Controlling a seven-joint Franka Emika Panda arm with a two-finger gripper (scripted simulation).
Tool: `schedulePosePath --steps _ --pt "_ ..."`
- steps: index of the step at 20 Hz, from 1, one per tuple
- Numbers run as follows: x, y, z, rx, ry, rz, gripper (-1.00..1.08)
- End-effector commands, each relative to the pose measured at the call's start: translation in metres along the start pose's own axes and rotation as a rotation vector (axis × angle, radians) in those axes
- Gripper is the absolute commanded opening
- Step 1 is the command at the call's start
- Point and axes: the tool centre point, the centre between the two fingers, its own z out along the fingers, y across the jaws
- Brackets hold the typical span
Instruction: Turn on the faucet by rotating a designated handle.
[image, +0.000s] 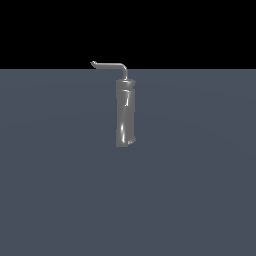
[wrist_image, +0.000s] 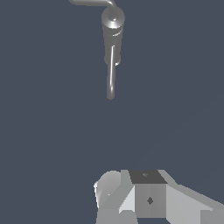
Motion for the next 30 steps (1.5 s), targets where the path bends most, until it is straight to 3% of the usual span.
schedulePosePath --steps 1,9,18,30 --pt "0.000 0.000 0.000 0.000 0.000 0.000 -1.00" --pt "0.009 0.007 -0.006 0.035 0.031 0.037 -1.00" --pt "0.015 0.006 -0.007 0.037 0.030 0.061 -1.00" --pt "0.057 0.001 -0.006 0.044 0.019 0.233 -1.00"
